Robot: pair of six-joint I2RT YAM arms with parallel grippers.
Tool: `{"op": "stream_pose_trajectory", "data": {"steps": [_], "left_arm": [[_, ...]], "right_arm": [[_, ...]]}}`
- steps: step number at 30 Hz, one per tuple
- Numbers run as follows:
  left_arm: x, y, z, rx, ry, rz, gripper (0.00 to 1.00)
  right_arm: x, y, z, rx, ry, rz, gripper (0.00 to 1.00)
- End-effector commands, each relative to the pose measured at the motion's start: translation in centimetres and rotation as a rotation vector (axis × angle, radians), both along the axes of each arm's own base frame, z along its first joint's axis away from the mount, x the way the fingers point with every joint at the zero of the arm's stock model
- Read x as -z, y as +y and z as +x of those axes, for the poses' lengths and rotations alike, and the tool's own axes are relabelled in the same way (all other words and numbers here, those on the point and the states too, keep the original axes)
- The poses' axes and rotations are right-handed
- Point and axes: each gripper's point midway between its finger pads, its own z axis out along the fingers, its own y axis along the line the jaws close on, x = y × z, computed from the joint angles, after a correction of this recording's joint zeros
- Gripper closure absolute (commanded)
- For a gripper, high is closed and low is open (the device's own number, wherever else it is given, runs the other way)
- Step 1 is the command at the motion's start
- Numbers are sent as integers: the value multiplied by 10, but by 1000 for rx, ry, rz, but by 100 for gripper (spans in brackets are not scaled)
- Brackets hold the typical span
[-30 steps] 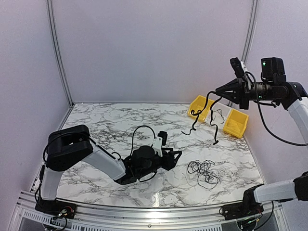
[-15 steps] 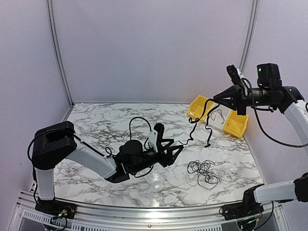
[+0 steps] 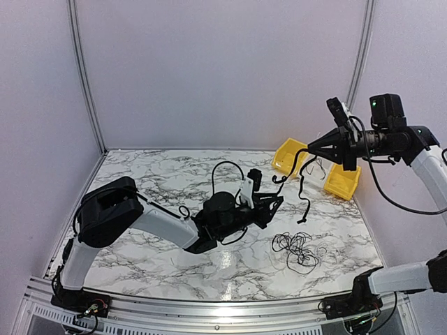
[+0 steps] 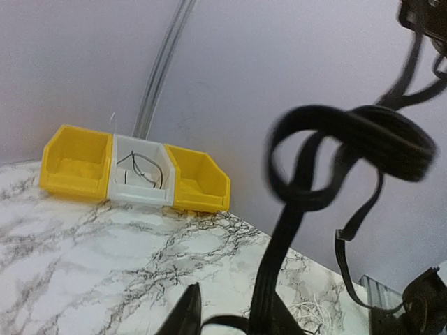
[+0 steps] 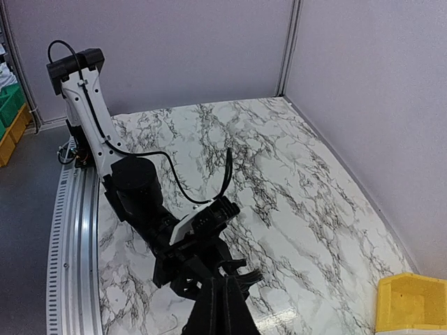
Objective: Untangle the cables
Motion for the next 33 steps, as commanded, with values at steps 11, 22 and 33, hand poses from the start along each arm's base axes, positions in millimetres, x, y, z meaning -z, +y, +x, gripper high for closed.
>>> {"op": "stream_pose_trajectory", "data": {"steps": [11, 22, 33], "left_arm": [[64, 14, 19, -75, 149, 57, 100], [95, 23, 16, -85, 203, 99, 100], [62, 56, 9, -111, 85, 158, 49]], "right_arm": [[-89, 3, -32, -75, -155, 108, 100], [-108, -5, -8, 10, -193, 123, 100], [-84, -26, 54, 186, -169, 121, 100]]}}
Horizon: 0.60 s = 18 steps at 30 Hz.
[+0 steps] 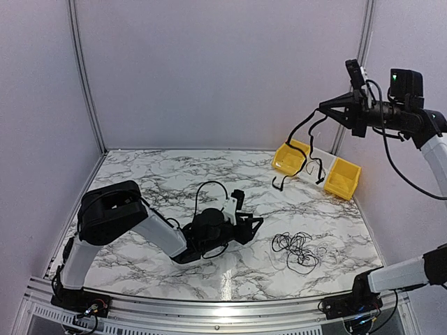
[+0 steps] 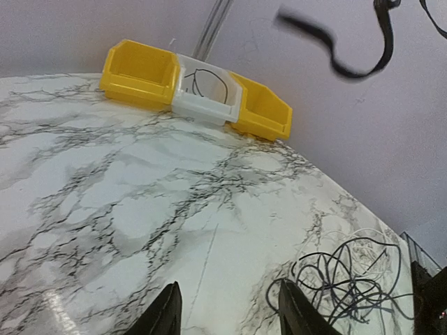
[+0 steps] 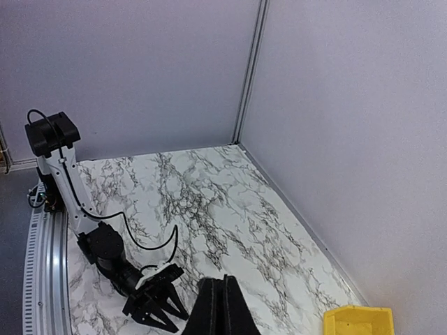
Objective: Untangle the cables
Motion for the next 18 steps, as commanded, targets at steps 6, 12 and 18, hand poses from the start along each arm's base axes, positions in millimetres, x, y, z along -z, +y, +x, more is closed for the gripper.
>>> {"op": "stream_pose_trajectory", "data": {"steps": [6, 12, 18], "left_arm": [[-63, 45, -2, -65, -145, 128, 42], [-71, 65, -23, -8, -98, 197, 41], [-62, 87, -39, -27, -31, 196, 42]], "right_arm": [[34, -42, 85, 263, -15, 17, 100], [37, -80, 128, 449, -55, 21, 100], [30, -110, 160, 601, -108, 21, 100]]}}
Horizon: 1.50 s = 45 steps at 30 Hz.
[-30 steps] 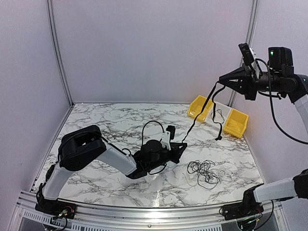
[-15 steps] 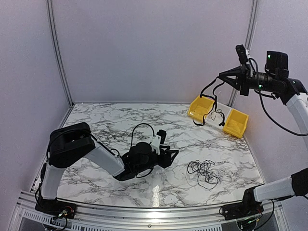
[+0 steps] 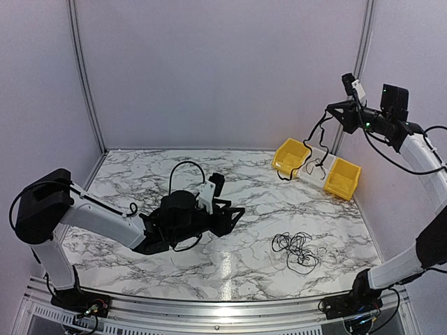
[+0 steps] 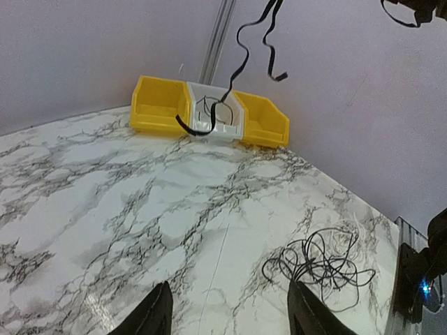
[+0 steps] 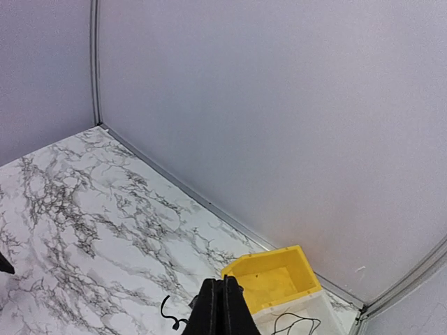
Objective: Untangle the cables
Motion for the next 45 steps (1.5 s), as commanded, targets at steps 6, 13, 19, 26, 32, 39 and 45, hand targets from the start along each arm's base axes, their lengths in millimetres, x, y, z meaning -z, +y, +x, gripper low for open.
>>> {"op": "stream_pose_trajectory", "data": {"steps": [6, 13, 19, 26, 32, 39, 45], "left_arm": [[38, 22, -17, -49, 111, 69, 42], [50, 13, -16, -31, 97, 109, 42], [48, 9, -17, -24, 108, 94, 42], [57, 13, -21, -33, 130, 102, 42], [64, 17, -25, -45, 152, 104, 42], [71, 18, -26, -53, 162, 115, 42], [76, 15, -26, -51, 171, 120, 42]], "right_arm": [[-43, -52, 45, 257, -174, -2, 100], [-56, -85, 69, 377, -243, 22, 100], [-7, -98, 106, 428, -162, 11, 100], [49, -106, 148, 445, -80, 33, 100], [94, -108, 179, 436, 10, 64, 100], [146, -109, 191, 441, 107, 71, 100], [183, -114, 193, 471, 188, 59, 100]]}}
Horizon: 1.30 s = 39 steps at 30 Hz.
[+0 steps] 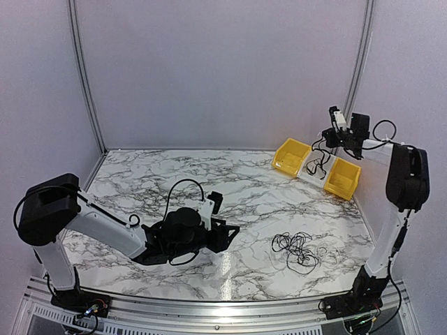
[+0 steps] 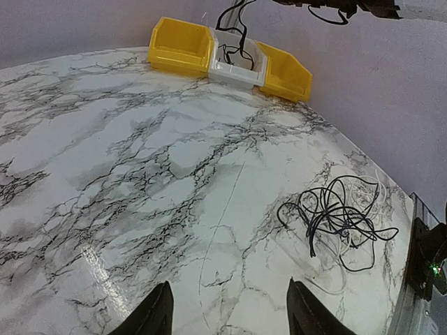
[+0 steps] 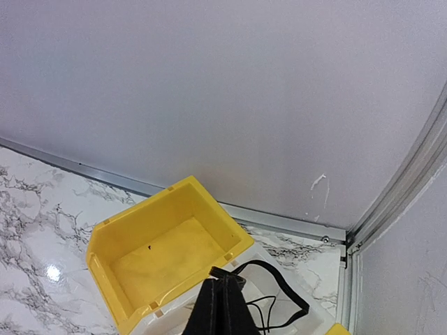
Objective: Untangle the cables
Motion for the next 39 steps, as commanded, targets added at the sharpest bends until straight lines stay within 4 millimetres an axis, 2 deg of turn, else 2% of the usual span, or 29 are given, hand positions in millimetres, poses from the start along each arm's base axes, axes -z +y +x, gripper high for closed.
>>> {"op": "stream_pose_trajectory", "data": {"steps": [1, 5, 8, 15, 20, 22, 25, 28, 30, 36, 39], "left_arm": [[12, -1, -1, -6, 16, 21, 42], [15, -2, -2, -6, 19, 23, 42], [15, -2, -2, -8, 19, 24, 42], [19, 0, -3, -10, 22, 29, 43], [25, -2, -4, -10, 36, 28, 43], [27, -5, -5, 0, 43, 24, 43], [26, -8, -6, 7, 44, 19, 43], [26, -9, -5, 6, 45, 16, 43], [27, -12, -5, 12, 50, 16, 43], [27, -23, -4, 31, 52, 6, 43], [26, -25, -5, 31, 56, 0, 43]], "right_arm": [[13, -8, 5, 40, 17, 12, 100], [36, -4, -1, 27, 79, 47, 100], [46, 4, -11, -9, 123, 69, 100], [44, 3, -43, 7, 160, 50, 100], [28, 12, -66, -56, 125, 51, 100], [22, 5, -71, -28, 100, 56, 100], [19, -24, -75, 75, 94, 132, 100], [27, -52, -80, 176, 106, 213, 100], [37, -63, -79, 201, 125, 231, 100], [78, -64, -54, 163, 239, 237, 100], [88, -63, -48, 151, 257, 235, 100]]}}
